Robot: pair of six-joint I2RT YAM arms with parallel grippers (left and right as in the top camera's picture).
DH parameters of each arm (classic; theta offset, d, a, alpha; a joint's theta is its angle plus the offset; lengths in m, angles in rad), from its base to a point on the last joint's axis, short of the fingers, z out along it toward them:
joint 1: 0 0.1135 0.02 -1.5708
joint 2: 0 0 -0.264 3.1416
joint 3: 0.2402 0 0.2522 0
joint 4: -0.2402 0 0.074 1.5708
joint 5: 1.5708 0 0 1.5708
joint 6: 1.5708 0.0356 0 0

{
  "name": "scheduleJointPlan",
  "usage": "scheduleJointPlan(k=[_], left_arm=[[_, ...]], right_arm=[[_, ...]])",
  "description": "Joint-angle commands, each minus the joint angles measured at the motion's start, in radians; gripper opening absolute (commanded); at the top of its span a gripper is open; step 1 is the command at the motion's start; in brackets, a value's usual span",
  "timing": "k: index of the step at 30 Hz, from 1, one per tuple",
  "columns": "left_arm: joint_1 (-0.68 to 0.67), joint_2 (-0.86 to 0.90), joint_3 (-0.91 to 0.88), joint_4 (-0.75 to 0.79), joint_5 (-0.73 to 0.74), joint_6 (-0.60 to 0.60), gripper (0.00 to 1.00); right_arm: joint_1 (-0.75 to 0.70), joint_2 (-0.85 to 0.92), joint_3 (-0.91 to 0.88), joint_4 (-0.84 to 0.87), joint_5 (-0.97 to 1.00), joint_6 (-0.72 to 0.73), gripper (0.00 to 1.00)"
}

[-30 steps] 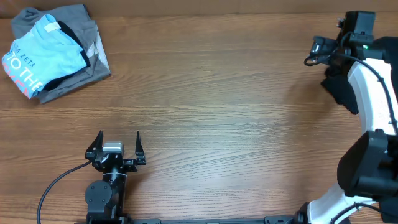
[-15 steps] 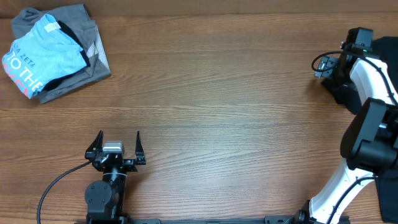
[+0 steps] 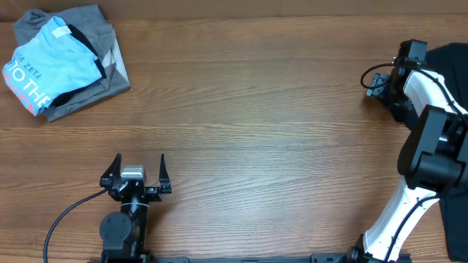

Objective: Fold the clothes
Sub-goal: 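Reach the right gripper to the black T-shirt at the right edge, then grasp the black T-shirt with the right gripper and drag it toward center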

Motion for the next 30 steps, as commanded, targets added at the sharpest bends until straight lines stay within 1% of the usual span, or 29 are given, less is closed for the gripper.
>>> scheduleJointPlan(k=[1,4,8,11,12,14,16,18,21,27,30], left_arm=[[-0.005,-0.005,-0.004,0.004,-0.012,0.018,1.00],[-0.005,-0.005,-0.004,0.004,-0.012,0.018,1.00],[-0.005,-0.005,-0.004,0.004,-0.012,0.018,1.00],[-0.005,-0.005,-0.004,0.004,-0.012,0.018,1.00],[-0.005,-0.005,-0.004,0.004,-0.012,0.018,1.00],[-0.005,-0.005,-0.004,0.004,-0.012,0.018,1.00],[-0.005,-0.005,-0.004,0.004,-0.012,0.018,1.00],[-0.005,-0.005,-0.004,0.004,-0.012,0.018,1.00],[-0.005,-0.005,-0.004,0.004,-0.012,0.018,1.00],[-0.005,-0.005,-0.004,0.004,-0.012,0.018,1.00],[-0.005,-0.005,-0.004,0.004,-0.012,0.018,1.00]], right_arm=[[-0.003,0.034,0.021,0.018,0.010,0.003,0.75],[-0.003,0.034,0.021,0.026,0.010,0.003,0.64],[-0.004,0.034,0.021,0.028,0.010,0.003,0.42],[-0.004,0.034,0.021,0.027,0.010,0.003,0.29],[-0.004,0.034,0.021,0.024,0.010,0.003,0.23],[-0.004,0.031,0.021,0.017,0.010,0.004,0.16],[-0.004,0.023,0.021,0.009,0.010,0.004,0.12],[-0.002,0.014,0.021,0.006,0.009,0.005,0.11],[0.006,-0.010,0.021,0.002,0.001,0.007,0.04],[0.050,-0.077,0.021,0.002,-0.058,0.007,0.04],[0.119,-0.113,0.021,0.002,-0.116,0.007,0.04]])
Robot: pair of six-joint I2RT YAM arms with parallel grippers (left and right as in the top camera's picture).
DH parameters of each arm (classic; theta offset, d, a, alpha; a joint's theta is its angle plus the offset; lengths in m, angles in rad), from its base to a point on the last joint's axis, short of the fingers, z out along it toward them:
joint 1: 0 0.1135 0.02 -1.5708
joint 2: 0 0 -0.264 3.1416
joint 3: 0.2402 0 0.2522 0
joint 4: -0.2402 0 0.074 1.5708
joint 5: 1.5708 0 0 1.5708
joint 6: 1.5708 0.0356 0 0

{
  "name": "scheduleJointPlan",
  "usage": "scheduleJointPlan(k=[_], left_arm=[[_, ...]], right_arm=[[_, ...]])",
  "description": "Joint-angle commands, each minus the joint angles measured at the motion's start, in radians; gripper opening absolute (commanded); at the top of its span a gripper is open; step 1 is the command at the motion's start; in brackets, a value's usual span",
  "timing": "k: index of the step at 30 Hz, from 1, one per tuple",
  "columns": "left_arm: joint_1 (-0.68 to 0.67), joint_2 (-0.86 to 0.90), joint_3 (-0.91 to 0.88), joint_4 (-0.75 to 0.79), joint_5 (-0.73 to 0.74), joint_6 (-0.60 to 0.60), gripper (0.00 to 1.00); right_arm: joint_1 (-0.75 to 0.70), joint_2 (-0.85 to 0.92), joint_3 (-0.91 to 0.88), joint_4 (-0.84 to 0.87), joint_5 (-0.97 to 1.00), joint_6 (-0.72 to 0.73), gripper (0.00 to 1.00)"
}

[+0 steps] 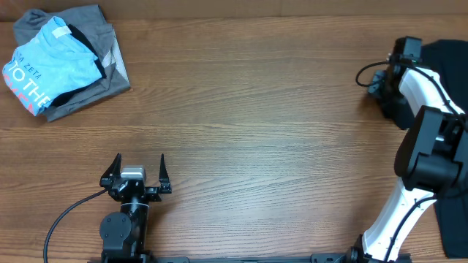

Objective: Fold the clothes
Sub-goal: 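Grasp the black T-shirt with the right gripper and drag it toward center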

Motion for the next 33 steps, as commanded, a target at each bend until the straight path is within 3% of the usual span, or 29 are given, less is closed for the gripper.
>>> scheduleJointPlan(k=[1,9,16,25,26,28,30,32,33], left_arm=[[-0.005,-0.005,-0.004,0.004,-0.012,0.018,1.00],[-0.005,-0.005,-0.004,0.004,-0.012,0.018,1.00],[-0.005,-0.005,-0.004,0.004,-0.012,0.018,1.00],[-0.005,-0.005,-0.004,0.004,-0.012,0.018,1.00],[-0.005,-0.005,-0.004,0.004,-0.012,0.018,1.00],[-0.005,-0.005,-0.004,0.004,-0.012,0.018,1.00],[-0.005,-0.005,-0.004,0.004,-0.012,0.018,1.00],[-0.005,-0.005,-0.004,0.004,-0.012,0.018,1.00],[-0.005,-0.005,-0.004,0.004,-0.012,0.018,1.00]], right_arm=[[0.090,-0.090,0.014,0.004,-0.091,0.003,0.04],[0.290,-0.092,0.014,0.018,-0.230,0.062,0.04],[0.597,-0.092,0.014,0.020,-0.351,0.146,0.04],[0.951,-0.092,0.014,0.013,-0.360,0.275,0.04],[0.977,-0.092,0.014,0.014,-0.360,0.275,0.06],[1.022,-0.092,0.015,0.016,-0.360,0.275,0.33],[1.041,-0.094,0.038,-0.005,-0.354,0.274,0.40],[1.036,-0.102,0.074,-0.050,-0.340,0.274,0.63],[1.026,-0.109,0.101,-0.084,-0.326,0.274,0.67]])
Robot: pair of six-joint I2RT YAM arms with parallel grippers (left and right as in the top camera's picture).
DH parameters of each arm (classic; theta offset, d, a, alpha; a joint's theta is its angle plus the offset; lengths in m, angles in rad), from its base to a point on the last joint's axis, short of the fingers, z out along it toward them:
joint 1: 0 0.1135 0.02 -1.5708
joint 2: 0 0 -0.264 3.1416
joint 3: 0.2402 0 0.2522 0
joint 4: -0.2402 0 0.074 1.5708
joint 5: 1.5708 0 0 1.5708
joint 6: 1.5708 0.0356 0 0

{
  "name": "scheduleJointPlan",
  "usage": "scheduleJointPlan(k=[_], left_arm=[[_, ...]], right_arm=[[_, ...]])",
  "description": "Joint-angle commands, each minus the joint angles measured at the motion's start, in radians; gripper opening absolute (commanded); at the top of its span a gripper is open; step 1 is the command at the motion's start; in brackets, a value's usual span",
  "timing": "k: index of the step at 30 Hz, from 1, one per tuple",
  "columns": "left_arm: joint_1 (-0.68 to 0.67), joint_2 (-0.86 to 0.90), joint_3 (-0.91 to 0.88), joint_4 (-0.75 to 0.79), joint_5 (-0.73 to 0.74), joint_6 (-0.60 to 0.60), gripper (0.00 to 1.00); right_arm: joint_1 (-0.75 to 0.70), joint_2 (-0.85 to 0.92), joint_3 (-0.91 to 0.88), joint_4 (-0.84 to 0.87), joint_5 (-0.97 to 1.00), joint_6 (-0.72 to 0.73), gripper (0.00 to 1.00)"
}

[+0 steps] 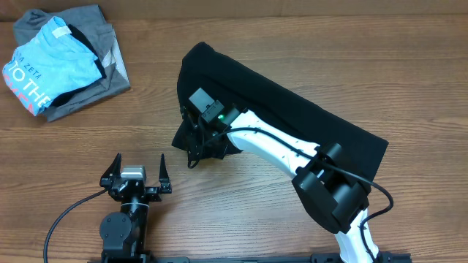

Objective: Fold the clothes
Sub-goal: 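Grasp the black T-shirt with the right gripper and drag it toward center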

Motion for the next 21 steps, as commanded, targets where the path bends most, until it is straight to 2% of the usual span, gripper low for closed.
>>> scheduleJointPlan(k=[1,2,3,6,9,11,13,16,21], left_arm=[[-0.005,-0.005,-0.004,0.004,-0.012,0.018,1.00],[-0.005,-0.005,-0.004,0.004,-0.012,0.018,1.00],[-0.005,-0.005,-0.004,0.004,-0.012,0.018,1.00],[-0.005,-0.005,-0.004,0.004,-0.012,0.018,1.00],[-0.005,-0.005,-0.004,0.004,-0.012,0.018,1.00],[-0.005,-0.005,-0.004,0.004,-0.012,0.018,1.00],[-0.005,-0.005,-0.004,0.004,-0.012,0.018,1.00],[-0.005,-0.005,-0.004,0.004,-0.012,0.018,1.00],[-0.005,-0.005,-0.004,0.004,-0.012,0.018,1.00]], right_arm=[[-0.044,-0.062,0.109,-0.079,0.051,0.009,0.70],[-0.057,-0.070,0.137,-0.116,0.071,0.007,0.79],[-0.072,-0.077,0.162,-0.148,0.087,-0.002,1.00],[-0.134,-0.099,0.217,-0.228,0.215,-0.002,1.00],[-0.203,-0.104,0.217,-0.238,0.275,-0.003,1.00],[-0.255,-0.097,0.216,-0.246,0.209,-0.003,1.00],[-0.298,-0.089,0.214,-0.277,0.047,-0.003,1.00],[-0.314,-0.077,0.201,-0.340,-0.100,-0.029,1.00],[-0.261,-0.073,0.127,-0.343,-0.117,-0.036,0.98]])
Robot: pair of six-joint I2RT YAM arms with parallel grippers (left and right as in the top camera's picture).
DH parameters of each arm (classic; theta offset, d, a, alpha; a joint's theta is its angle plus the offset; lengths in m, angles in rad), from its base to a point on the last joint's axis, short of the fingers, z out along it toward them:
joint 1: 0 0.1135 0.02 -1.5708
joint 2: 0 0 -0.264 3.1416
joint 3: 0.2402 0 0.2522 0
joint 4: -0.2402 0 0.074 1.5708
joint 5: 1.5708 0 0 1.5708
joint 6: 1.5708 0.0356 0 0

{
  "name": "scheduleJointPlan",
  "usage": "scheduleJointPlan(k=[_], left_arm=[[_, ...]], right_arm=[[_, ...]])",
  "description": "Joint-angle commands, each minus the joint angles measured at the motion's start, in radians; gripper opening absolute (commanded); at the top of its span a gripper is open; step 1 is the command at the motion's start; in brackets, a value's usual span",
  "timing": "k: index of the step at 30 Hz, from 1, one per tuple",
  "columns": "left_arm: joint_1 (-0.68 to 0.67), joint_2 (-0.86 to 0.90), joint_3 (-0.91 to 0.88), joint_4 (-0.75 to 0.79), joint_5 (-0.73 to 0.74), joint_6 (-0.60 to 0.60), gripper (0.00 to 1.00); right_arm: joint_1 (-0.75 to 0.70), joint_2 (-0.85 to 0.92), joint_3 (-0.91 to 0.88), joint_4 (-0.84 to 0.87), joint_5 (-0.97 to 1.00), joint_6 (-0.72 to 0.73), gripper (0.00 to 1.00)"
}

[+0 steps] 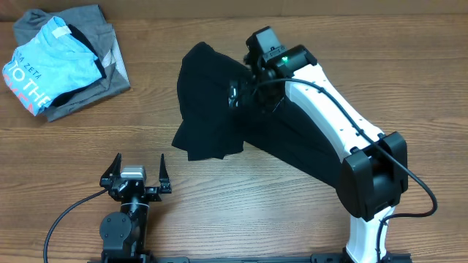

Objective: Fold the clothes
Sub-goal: 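Grasp the black T-shirt with the right gripper and drag it toward center, then lift and shake the black T-shirt with the right gripper, then release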

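Note:
A black garment [212, 109] lies crumpled across the middle of the table, with a flap [208, 142] reaching toward the near side. My right gripper [236, 93] hovers over or on its upper middle. Its dark fingers merge with the black cloth, so their state does not show. The right arm [336, 109] crosses the garment's right part and hides some of it. My left gripper [140, 169] stands open at the near left, off the garment, with nothing between its fingers.
A stack of folded clothes [62, 62] sits in the far left corner: grey underneath, black in between, and a light blue printed shirt on top. Bare wooden table [307, 36] surrounds the garment.
My right gripper was at the garment's near left flap and is now farther back and to the right, over the garment's upper middle. The flap stays on the table. The left arm is unchanged.
My right gripper was at the table's far right edge beside a black garment, and still there a second later. Then the garment lay across the table's middle with the gripper at its near left corner. Now the gripper is over the garment's upper part.

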Motion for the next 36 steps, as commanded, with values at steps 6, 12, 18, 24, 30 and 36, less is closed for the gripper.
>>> scheduleJointPlan(k=[6,12,18,24,30,36], left_arm=[[-0.005,-0.005,-0.004,0.003,-0.012,0.018,1.00],[-0.005,-0.005,-0.004,0.003,-0.012,0.018,1.00],[-0.005,-0.005,-0.004,0.003,-0.012,0.018,1.00],[-0.005,-0.005,-0.004,0.003,-0.012,0.019,1.00],[-0.005,-0.005,-0.004,0.003,-0.012,0.018,1.00],[-0.005,-0.005,-0.004,0.003,-0.012,0.018,1.00]], right_arm=[[0.180,0.020,-0.137,0.146,-0.034,-0.007,0.93],[0.226,0.027,-0.184,0.250,0.031,0.029,0.94],[0.231,0.029,-0.185,0.243,0.056,0.029,0.94],[0.242,0.029,-0.185,0.248,0.057,0.029,0.97],[0.242,0.031,-0.185,0.248,0.057,0.029,0.98],[0.242,0.031,-0.185,0.248,0.057,0.029,0.98]])
